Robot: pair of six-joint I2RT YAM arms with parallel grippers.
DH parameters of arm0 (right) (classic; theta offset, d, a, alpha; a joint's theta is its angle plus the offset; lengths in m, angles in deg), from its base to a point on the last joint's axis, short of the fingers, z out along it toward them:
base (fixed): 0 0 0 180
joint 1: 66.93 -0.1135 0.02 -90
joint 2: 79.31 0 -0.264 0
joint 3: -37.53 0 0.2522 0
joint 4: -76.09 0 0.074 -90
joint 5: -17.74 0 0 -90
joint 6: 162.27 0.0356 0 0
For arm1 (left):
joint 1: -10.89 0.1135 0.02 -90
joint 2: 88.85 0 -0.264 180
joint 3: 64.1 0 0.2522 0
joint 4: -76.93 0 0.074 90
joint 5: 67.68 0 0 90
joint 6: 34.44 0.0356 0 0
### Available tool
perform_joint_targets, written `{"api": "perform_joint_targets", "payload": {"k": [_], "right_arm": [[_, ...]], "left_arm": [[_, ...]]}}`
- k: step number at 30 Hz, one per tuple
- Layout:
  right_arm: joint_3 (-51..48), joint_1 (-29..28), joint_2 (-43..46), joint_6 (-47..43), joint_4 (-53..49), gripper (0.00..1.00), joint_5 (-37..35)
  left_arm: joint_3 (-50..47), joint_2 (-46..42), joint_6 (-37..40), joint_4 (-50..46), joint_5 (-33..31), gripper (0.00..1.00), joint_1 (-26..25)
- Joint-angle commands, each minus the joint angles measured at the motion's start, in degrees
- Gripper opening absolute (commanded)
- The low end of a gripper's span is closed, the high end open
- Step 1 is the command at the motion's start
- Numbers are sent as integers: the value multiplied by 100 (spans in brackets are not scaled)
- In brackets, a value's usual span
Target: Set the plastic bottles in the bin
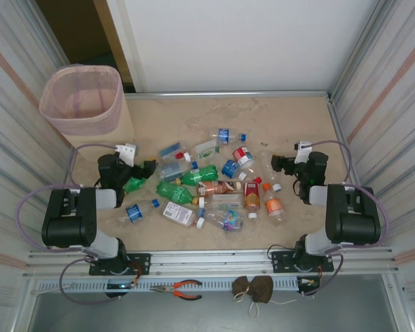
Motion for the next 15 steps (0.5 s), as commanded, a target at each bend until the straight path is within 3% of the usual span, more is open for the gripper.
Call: {"api": "perform_joint_targets", "payload": {"k": [1,15], "right_arm": [[289,18,399,85,-612,99,-118],[950,-42,1340,837,-2870,97,-193]], "left_arm": [[79,-394,-112,-448,-248,99,37],[1484,-1805,-295,-5330,-1811,93,-565]]}}
